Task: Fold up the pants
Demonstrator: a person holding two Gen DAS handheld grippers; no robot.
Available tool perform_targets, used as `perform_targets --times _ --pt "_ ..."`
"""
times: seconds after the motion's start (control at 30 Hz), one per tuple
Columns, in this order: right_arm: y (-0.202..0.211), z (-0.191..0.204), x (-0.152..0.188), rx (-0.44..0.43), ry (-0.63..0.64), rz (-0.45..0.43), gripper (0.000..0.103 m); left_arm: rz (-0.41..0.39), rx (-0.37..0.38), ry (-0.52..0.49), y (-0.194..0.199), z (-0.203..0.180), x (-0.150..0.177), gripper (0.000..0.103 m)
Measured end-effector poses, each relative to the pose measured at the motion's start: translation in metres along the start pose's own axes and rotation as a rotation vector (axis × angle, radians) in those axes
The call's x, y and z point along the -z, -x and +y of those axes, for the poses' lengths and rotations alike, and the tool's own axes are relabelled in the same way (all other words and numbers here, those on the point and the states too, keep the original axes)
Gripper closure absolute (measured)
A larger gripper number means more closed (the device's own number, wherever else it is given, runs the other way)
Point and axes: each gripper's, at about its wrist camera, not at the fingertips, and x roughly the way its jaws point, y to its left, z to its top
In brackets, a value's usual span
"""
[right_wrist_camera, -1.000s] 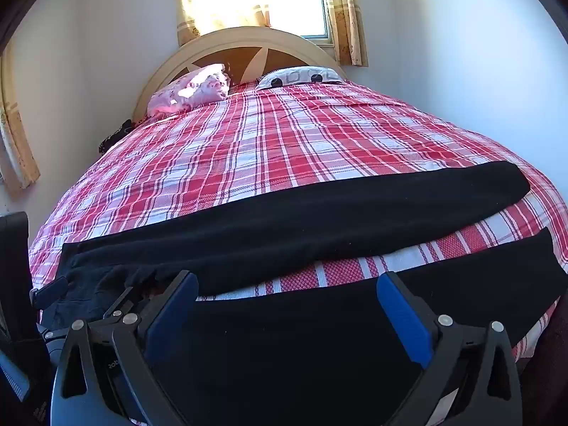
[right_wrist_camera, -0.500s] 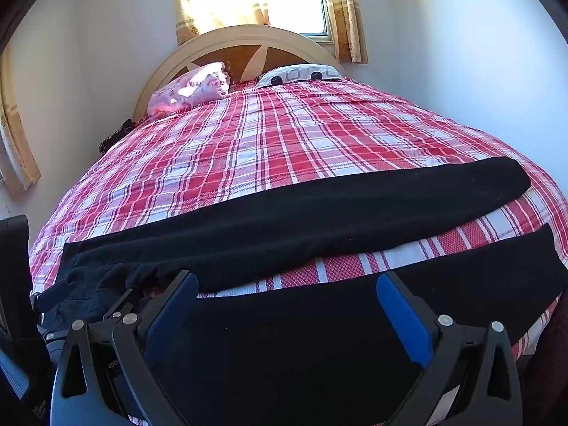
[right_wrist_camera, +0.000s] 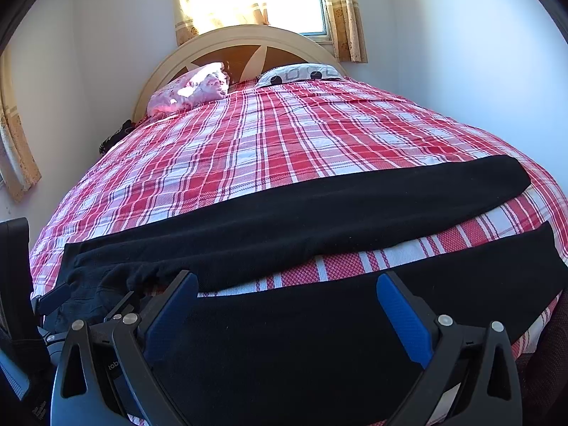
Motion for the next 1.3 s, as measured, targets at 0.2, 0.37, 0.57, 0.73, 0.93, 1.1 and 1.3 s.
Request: perform_targets --times 0.2,0.37,0.57,0.73,0.93,1.1,1.3 --pt "-0.0001 -0.0008 0.0001 -0.001 -0.004 0.005 0.001 0.0 0.0 0.0 0.0 -0.0008 0.0008 0.001" --pt "0.0001 -0.0005 0.0001 -0.001 -0.004 0.005 0.001 0.001 0.0 0.0 -0.0004 -0.0021 0.0021 0.001" --pt "0.0 -0.0007 0.0002 -0.002 -0.004 0.007 0.001 0.002 0.001 0.001 -0.0005 -0.0021 0.0019 0.001" --pt "0.0001 0.0005 0.0016 -0.001 -0.002 0.009 0.001 0.01 0.006 0.003 -0.0011 -0.0044 0.0045 0.001" --pt "-0.0001 0.0001 0.0013 -0.002 -0.002 0.01 0.001 0.011 0.008 0.003 -0.0011 -0.0041 0.0042 0.001" --pt "-0.001 0.0008 0.0022 -0.002 0.0 0.013 0.001 0.019 0.013 0.005 -0.0028 -0.0032 0.0028 0.001" --pt "-0.0012 0.0017 0.0027 -0.001 0.001 0.014 0.001 0.025 0.018 0.004 -0.004 -0.0033 0.0006 0.001"
